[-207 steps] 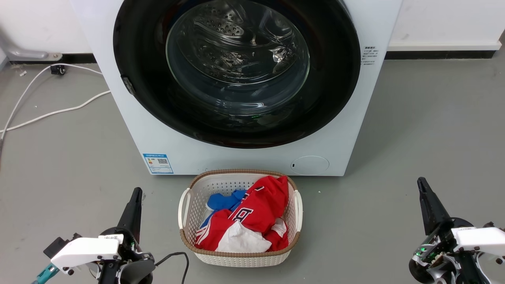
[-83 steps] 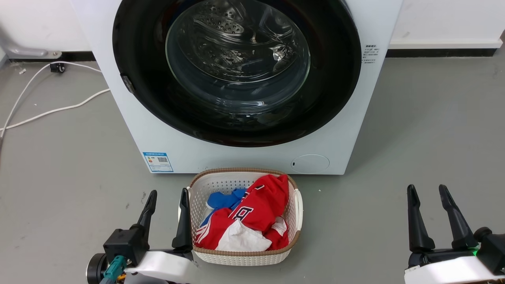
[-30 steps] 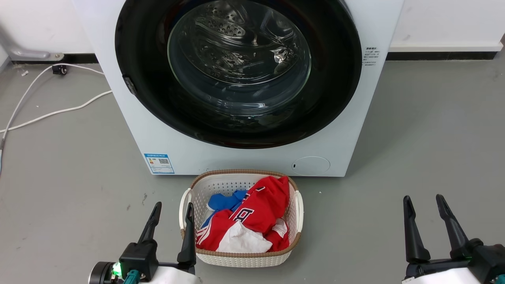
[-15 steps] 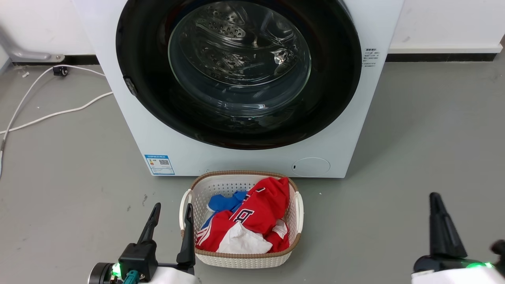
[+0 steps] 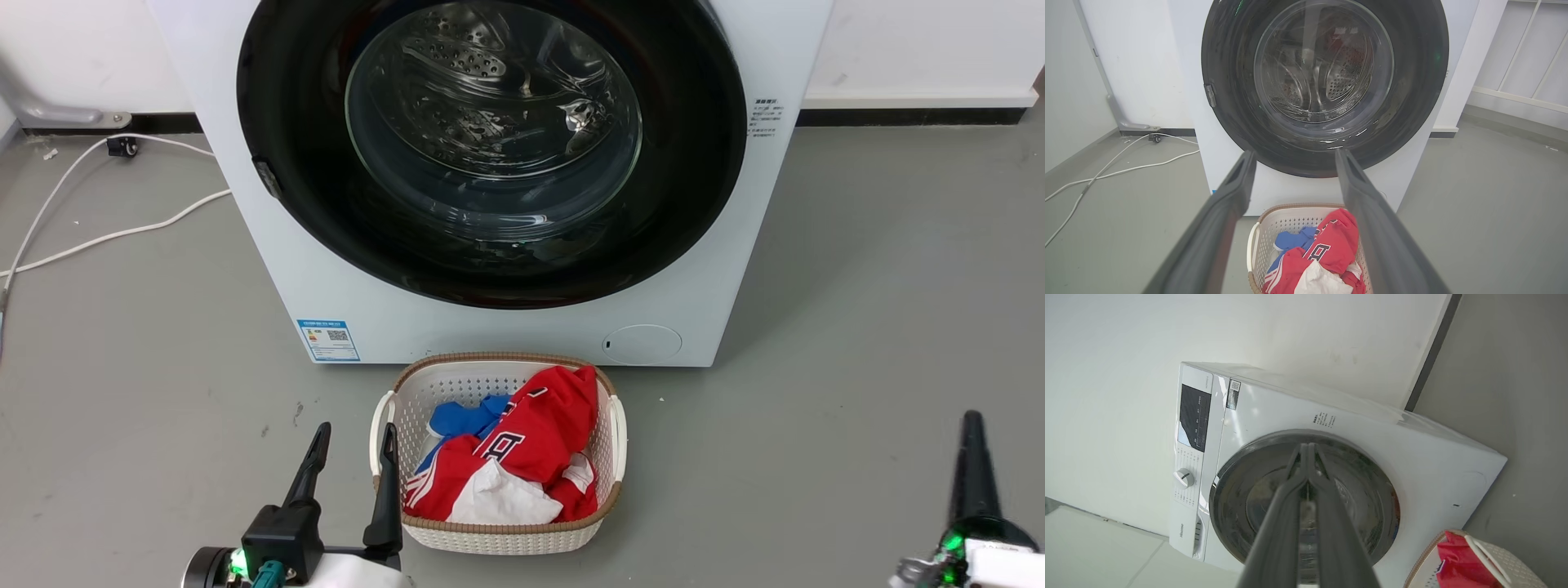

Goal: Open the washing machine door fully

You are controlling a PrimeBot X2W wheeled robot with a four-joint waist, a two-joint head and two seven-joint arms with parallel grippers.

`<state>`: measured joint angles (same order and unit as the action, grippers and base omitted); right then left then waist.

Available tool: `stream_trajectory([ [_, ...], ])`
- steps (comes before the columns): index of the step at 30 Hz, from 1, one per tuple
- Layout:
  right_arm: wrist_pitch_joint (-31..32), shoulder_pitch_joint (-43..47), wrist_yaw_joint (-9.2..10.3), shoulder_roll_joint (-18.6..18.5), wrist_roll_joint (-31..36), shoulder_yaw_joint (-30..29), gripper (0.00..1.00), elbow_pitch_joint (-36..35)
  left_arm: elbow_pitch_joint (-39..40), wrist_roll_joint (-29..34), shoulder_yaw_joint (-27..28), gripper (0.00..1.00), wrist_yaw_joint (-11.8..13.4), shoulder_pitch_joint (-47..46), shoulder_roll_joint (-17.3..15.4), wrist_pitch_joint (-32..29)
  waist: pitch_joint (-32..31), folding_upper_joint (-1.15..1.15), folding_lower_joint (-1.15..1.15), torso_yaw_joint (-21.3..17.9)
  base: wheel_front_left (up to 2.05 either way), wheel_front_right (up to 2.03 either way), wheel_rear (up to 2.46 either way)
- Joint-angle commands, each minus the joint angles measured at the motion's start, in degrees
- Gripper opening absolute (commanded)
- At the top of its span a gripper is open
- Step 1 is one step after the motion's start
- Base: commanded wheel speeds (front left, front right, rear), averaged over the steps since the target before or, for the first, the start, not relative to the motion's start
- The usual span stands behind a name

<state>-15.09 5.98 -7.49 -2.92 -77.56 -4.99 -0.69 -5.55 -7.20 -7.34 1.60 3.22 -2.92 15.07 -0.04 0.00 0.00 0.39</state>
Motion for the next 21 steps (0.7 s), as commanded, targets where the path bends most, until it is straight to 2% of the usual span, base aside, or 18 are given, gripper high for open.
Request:
stream_trajectory([
  [1, -0.12, -0.07, 0.0, 0.07, -1.52, 0.89, 0.0, -0.27, -0.01, -0.02, 0.08, 1.0, 0.26, 0.37, 0.03, 0.16, 0.0, 0.0, 0.0, 0.02, 0.0, 0.0, 0.0],
  [6, 2.94, 1.19, 0.0, -0.01, -13.37, 4.82, 0.0, -2.84, 0.1, -0.31, 0.24, 1.0, 0.32, 0.52, 0.03, 0.16, 0.13, 0.0, 0.0, -0.08, 0.0, 0.0, 0.0],
  [10, 8.19, 2.35, 0.0, 0.01, -20.34, 4.2, 0.0, -5.16, 0.14, -0.16, 0.45, 1.0, 0.41, 0.4, 0.03, 0.16, 0.31, 0.0, 0.0, -0.08, 0.0, 0.0, 0.0],
  [12, 10.07, 2.83, -0.01, 0.03, -21.69, 3.53, 0.0, -5.52, 0.1, 0.03, 0.52, 1.0, 0.41, 0.34, 0.03, 0.16, 0.4, 0.0, 0.0, -0.04, 0.0, 0.0, 0.0],
  [15, 12.12, 3.23, -0.01, 0.04, -20.17, 3.25, 0.0, -5.25, 0.08, 0.16, 0.59, 1.0, 0.42, 0.22, 0.03, 0.16, 0.57, 0.0, 0.0, 0.03, 0.0, 0.0, 0.0],
  [21, 12.48, 2.71, -0.01, 0.03, -18.21, 3.55, 0.0, -4.01, 0.19, 0.22, 0.57, 1.0, 0.76, -0.11, 0.03, 0.16, 0.99, 0.0, 0.0, 0.25, 0.0, 0.0, 0.0],
])
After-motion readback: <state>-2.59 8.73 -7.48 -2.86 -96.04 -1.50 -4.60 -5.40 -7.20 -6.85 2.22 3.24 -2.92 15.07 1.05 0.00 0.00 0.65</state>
